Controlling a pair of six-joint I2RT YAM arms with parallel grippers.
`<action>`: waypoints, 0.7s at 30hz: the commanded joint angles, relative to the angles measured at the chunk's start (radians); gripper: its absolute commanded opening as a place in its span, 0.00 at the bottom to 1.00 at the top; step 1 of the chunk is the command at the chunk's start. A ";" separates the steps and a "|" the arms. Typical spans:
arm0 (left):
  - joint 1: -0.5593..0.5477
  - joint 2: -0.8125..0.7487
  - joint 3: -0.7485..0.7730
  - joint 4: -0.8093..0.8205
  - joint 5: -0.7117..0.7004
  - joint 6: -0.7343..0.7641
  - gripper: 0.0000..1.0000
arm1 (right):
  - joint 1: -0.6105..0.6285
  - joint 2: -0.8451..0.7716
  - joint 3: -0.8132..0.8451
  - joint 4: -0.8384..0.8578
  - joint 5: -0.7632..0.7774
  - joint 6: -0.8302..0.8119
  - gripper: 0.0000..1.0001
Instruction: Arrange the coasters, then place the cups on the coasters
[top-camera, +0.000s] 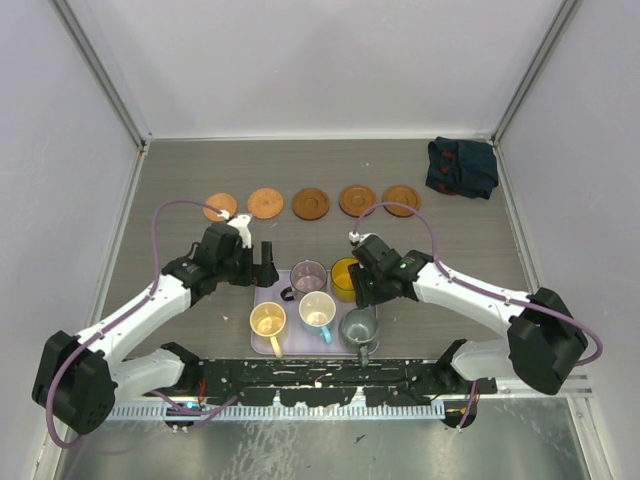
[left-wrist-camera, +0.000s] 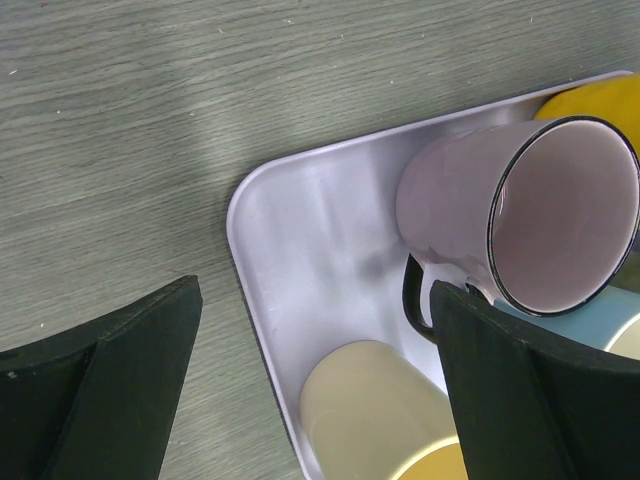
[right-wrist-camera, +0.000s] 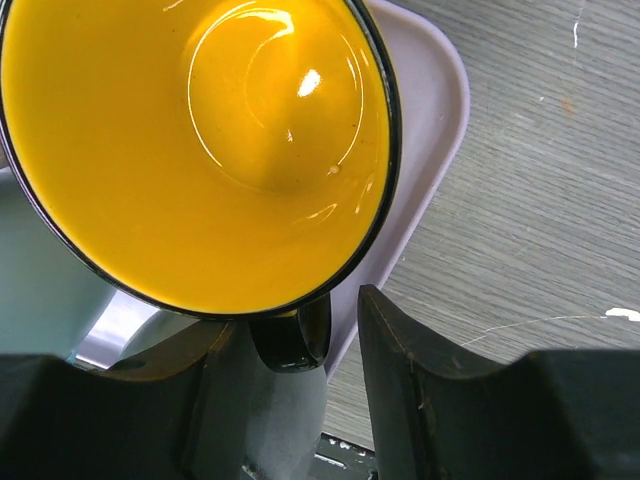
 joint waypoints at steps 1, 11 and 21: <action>-0.004 0.002 0.028 0.053 0.001 0.011 0.98 | 0.007 0.010 0.008 0.055 0.036 0.002 0.48; -0.004 0.013 0.028 0.057 -0.001 0.013 0.98 | 0.015 0.006 0.030 0.062 0.058 0.005 0.45; -0.004 0.019 0.023 0.068 0.006 0.005 0.98 | 0.021 -0.013 0.040 0.073 0.066 0.004 0.45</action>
